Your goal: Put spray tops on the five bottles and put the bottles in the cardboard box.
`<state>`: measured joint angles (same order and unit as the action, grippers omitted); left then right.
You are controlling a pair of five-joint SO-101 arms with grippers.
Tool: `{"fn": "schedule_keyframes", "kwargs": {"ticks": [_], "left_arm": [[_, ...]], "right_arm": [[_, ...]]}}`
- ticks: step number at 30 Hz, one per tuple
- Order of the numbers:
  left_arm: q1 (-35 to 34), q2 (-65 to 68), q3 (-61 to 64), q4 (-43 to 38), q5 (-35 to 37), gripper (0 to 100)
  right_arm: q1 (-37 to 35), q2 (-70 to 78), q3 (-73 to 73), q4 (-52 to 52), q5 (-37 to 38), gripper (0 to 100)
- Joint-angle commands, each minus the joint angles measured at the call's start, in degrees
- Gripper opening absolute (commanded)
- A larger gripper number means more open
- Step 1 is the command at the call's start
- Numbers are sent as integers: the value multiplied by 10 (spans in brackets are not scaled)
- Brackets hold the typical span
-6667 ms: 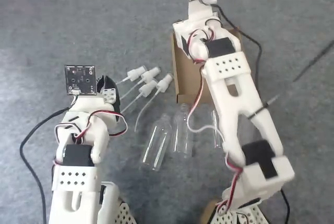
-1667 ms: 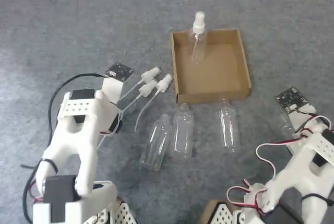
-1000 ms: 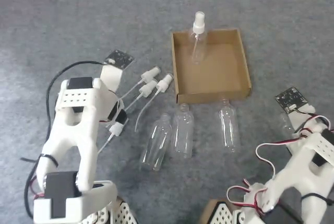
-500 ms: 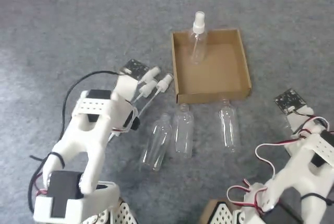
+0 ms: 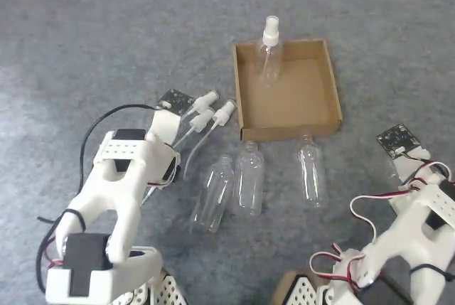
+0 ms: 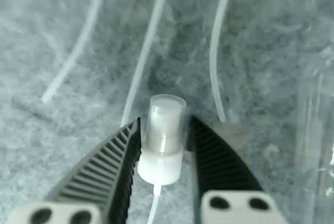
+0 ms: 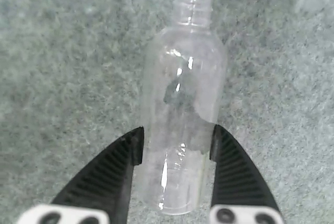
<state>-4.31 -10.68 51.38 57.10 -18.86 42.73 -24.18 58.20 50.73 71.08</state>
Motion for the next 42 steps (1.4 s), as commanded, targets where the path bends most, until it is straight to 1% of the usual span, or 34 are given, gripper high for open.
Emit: {"fn": "schedule_keyframes", "kwargs": {"ticks": [1,6,9,12,16,18,20,23,25,28,32,34,38,42], "left_arm": [[1,-2,0,-8,1,103],[1,-2,0,-7,1,92],[1,-8,-6,-4,6,36],[1,-16,-46,45,27,10],[2,-49,-116,107,71,10],[14,-71,-135,119,99,10],[41,-89,-134,121,122,10],[87,-96,-115,113,149,10],[105,-96,-99,91,160,11],[107,-96,-76,63,160,11],[105,-97,-63,59,158,11],[105,-97,-57,51,158,11],[105,-97,-30,20,158,11],[105,-97,-12,18,158,11]], "right_arm": [[18,8,58,27,3,117],[19,8,58,27,2,118],[19,8,58,27,2,118],[17,8,57,27,1,129],[16,7,50,27,-11,236],[16,7,38,27,-19,292],[16,7,24,28,-19,333],[16,7,3,45,-19,348],[15,7,-18,73,-19,348],[15,8,-47,102,-19,348],[14,8,-77,113,-20,350],[-9,8,-99,125,-34,351],[-73,8,-166,189,-59,351],[-113,15,-234,225,-84,351]]}}
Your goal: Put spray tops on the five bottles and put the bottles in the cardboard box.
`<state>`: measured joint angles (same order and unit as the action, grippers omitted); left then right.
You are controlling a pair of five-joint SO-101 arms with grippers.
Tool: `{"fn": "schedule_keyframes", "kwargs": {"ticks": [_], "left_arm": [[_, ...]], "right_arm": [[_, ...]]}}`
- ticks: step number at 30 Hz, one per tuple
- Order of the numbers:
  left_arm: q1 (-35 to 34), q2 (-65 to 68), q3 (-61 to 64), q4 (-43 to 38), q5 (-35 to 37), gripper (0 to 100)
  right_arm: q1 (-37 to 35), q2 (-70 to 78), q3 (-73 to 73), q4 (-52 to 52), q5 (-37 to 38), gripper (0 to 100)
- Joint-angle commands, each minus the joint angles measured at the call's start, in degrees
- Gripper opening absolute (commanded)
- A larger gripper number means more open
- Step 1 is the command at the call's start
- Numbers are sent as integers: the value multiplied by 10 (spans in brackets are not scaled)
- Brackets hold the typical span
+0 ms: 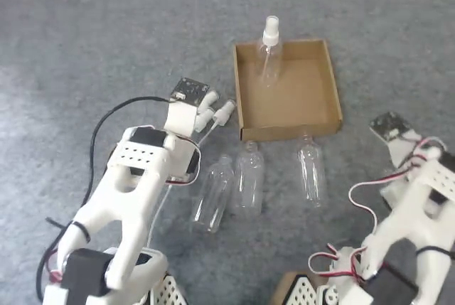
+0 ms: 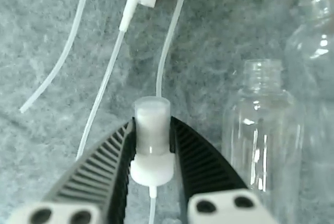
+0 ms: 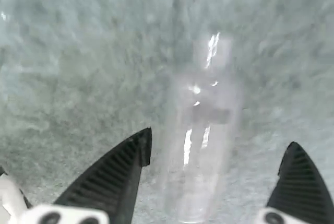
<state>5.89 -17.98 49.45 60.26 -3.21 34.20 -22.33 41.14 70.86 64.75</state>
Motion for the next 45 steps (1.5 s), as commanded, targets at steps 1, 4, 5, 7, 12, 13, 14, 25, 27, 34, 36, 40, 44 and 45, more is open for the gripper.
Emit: {"fn": "schedule_keyframes", "kwargs": {"ticks": [1,4,5,7,12,13,14,25,27,34,36,40,44,45], "left_arm": [[4,-24,10,-14,2,11],[4,-25,18,-26,2,11],[3,-24,20,-33,2,11],[3,-24,22,-37,2,12],[3,-24,23,-35,2,12],[3,-24,23,-34,2,12],[3,-24,23,-34,2,12],[4,-24,30,-38,2,12],[4,-24,30,-38,2,12],[4,-24,30,-38,2,12],[4,-24,31,-38,2,12],[4,-24,31,-38,2,12],[4,-24,31,-38,2,12],[4,-25,31,-38,2,12]], "right_arm": [[-36,-3,-65,27,-21,351],[-59,-2,-62,36,-21,350],[-60,-2,-56,37,-20,350],[-60,-2,-46,36,-18,349],[-62,39,-34,12,-6,348],[-60,60,-42,11,-6,348],[-58,81,-52,12,-6,348],[-12,197,-130,14,-5,299],[-13,198,-130,14,-5,226],[-14,221,-129,7,-5,159],[-14,230,-129,7,-5,178],[-13,237,-128,-10,-5,141],[-12,233,-129,-11,-6,42],[-11,231,-131,-8,-6,29]]}}
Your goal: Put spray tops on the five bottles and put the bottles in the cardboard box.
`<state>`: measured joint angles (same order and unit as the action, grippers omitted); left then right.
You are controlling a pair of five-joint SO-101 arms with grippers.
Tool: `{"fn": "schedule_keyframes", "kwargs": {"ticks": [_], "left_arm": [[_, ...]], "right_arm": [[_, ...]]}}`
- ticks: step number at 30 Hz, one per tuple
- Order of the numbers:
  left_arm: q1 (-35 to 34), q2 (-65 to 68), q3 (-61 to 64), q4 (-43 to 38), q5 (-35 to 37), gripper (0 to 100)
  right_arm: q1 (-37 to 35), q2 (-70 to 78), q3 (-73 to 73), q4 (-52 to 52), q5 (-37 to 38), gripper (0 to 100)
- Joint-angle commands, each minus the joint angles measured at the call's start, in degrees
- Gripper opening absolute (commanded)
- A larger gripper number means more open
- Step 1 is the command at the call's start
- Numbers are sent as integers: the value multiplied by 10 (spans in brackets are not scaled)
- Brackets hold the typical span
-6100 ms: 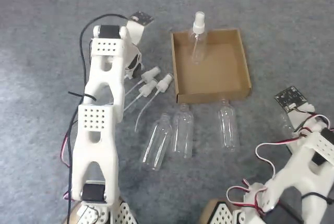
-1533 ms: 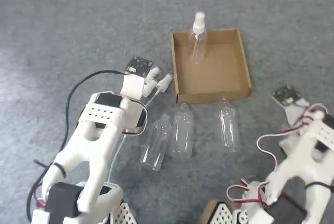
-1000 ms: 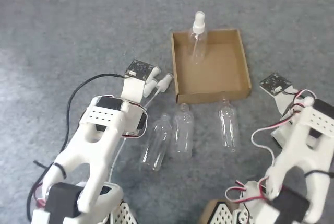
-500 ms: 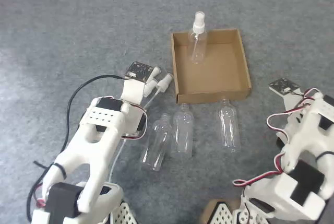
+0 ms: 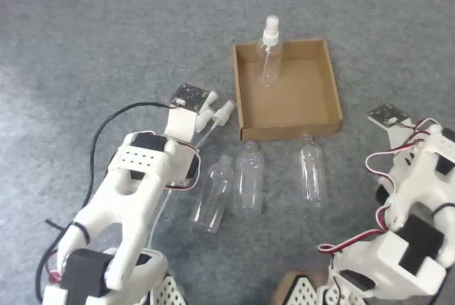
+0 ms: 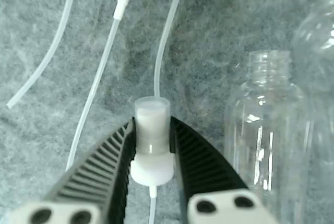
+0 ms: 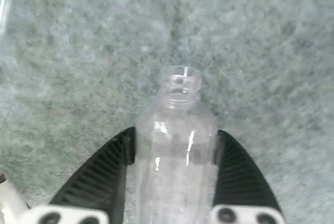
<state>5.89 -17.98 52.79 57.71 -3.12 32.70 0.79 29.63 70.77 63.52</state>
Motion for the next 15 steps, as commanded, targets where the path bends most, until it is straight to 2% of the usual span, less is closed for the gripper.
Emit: {"fn": "schedule_keyframes", "kwargs": {"ticks": [1,7,15], "left_arm": [[4,-25,-2,-12,1,12],[4,-25,-2,-12,1,12],[4,-24,-2,-12,0,12]], "right_arm": [[4,-4,-21,-6,4,26],[1,-70,-69,46,-26,8],[0,-233,-98,85,-82,6]]}}
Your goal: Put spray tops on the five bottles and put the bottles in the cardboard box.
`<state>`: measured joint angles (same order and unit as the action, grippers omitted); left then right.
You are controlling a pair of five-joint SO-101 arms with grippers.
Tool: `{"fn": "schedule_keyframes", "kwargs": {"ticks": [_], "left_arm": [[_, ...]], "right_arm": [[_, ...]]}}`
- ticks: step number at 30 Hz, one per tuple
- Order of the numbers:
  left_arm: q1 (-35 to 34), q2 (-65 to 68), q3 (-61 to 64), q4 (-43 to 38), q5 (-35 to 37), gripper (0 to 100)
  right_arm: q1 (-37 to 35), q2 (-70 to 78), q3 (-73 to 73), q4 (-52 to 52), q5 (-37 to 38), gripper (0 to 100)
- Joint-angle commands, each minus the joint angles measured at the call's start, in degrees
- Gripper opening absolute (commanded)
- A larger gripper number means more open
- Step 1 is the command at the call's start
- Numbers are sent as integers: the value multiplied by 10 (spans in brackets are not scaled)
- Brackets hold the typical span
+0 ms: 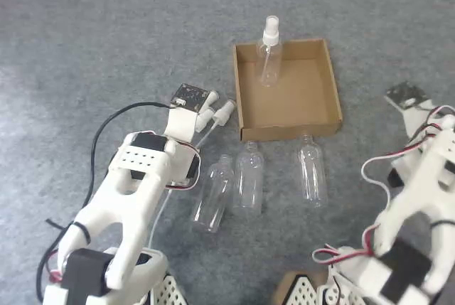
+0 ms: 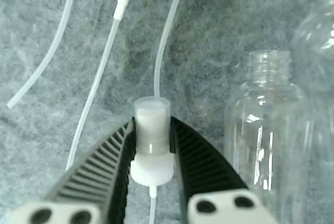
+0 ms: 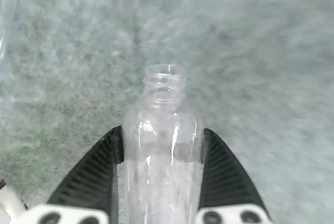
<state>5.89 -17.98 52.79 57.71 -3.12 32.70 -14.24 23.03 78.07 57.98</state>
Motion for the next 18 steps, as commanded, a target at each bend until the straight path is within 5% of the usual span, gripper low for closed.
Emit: {"fn": "schedule_keyframes", "kwargs": {"ticks": [1,7,13,18], "left_arm": [[4,-24,-2,-12,-4,12],[-11,-31,-24,0,-21,12],[-127,-31,-176,94,-19,11],[-139,-42,-288,168,14,11]], "right_arm": [[-4,-103,-32,17,-37,6],[-126,-236,-29,42,-149,6],[-367,-365,-10,28,-316,6],[-567,-408,73,-72,-391,6]]}}
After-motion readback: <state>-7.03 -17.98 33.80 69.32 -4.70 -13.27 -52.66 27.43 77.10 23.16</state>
